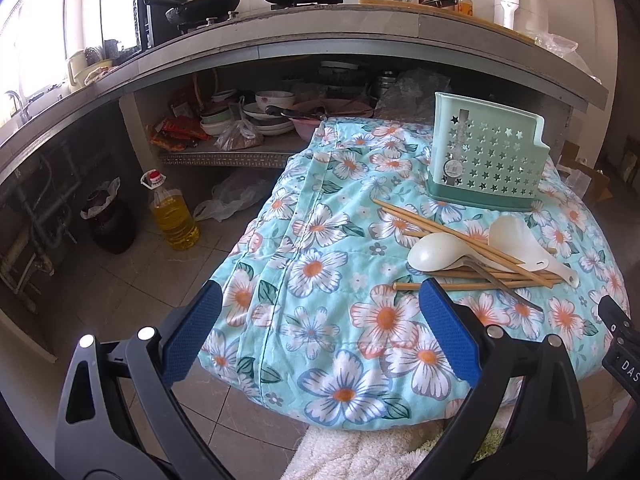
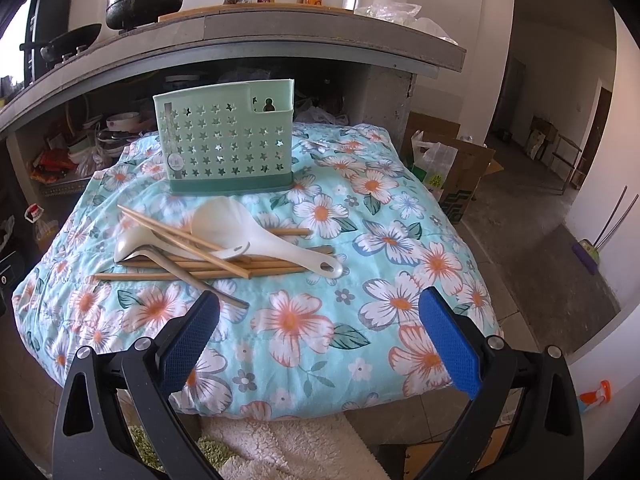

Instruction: Organize utensils

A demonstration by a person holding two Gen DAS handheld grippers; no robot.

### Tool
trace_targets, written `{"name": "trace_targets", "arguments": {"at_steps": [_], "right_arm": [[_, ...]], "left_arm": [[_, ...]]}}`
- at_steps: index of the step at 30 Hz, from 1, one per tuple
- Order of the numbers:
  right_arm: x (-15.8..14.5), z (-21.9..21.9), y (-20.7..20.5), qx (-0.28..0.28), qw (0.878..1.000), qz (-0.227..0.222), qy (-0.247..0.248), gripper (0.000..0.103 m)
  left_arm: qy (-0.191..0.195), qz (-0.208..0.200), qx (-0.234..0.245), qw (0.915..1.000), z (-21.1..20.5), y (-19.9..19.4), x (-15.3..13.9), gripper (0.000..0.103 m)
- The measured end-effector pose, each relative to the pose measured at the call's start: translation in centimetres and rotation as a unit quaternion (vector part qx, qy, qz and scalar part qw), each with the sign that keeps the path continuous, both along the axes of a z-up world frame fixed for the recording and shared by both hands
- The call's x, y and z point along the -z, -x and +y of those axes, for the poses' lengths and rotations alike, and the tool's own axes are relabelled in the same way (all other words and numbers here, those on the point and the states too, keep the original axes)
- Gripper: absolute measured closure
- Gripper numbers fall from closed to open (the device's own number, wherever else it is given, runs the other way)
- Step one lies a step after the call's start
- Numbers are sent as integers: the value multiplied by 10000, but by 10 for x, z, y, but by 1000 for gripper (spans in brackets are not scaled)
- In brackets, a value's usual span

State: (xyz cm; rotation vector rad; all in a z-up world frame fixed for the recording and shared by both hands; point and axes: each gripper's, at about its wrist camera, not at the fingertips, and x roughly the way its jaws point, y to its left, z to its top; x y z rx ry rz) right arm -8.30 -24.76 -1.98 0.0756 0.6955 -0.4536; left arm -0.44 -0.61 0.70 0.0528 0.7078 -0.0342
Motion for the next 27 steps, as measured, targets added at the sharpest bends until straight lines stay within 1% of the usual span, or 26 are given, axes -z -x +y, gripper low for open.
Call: {"name": "trace_targets", "arguments": {"at_steps": [27], "right_arm": [[1,0,1,-18,10000,-18,-10,6]], "left_arm": [[-26,57,23,10000,1,-1,4,8]]}}
